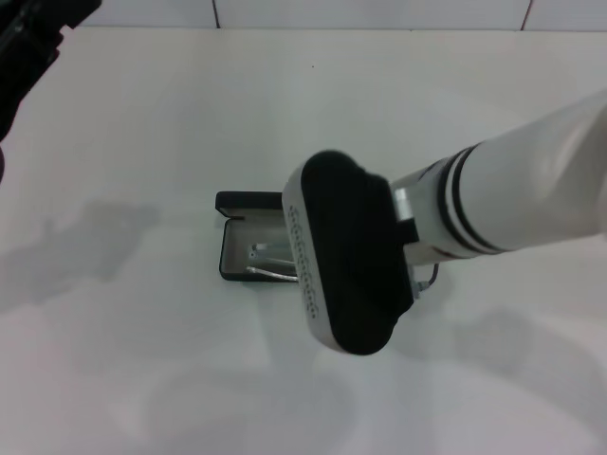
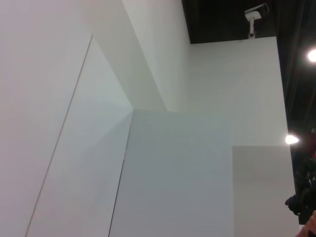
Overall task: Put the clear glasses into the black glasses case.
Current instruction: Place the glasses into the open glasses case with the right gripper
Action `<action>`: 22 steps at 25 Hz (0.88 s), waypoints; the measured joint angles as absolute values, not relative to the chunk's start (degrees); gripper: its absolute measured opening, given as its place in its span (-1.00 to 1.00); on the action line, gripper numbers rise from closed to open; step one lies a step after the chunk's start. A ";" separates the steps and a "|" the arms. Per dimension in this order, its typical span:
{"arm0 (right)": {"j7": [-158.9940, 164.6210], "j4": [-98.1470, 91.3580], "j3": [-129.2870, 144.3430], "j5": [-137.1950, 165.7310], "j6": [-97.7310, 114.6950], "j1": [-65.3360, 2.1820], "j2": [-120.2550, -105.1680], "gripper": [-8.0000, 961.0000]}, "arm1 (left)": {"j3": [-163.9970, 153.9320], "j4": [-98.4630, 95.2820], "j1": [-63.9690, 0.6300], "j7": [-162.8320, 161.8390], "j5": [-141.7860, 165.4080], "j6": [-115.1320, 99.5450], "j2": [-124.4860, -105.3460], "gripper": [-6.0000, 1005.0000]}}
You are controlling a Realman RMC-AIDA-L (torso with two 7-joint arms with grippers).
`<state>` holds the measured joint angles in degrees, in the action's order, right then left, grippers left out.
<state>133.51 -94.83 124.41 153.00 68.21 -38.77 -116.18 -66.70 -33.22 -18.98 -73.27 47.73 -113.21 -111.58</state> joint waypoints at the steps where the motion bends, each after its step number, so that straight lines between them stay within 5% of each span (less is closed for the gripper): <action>1: 133.51 -93.88 125.31 153.68 66.70 -38.77 -116.19 -0.73 | -66.70 -33.20 -18.99 -73.27 47.73 -113.18 -111.61 -0.79; 22: 133.30 -84.76 128.75 156.19 53.28 -39.80 -116.19 -0.73 | -66.09 -31.73 -19.27 -72.54 47.92 -112.98 -112.48 -0.78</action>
<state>133.30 -84.76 128.75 156.19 53.28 -39.80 -116.19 -66.09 -31.73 -19.27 -72.54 47.92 -112.98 -112.48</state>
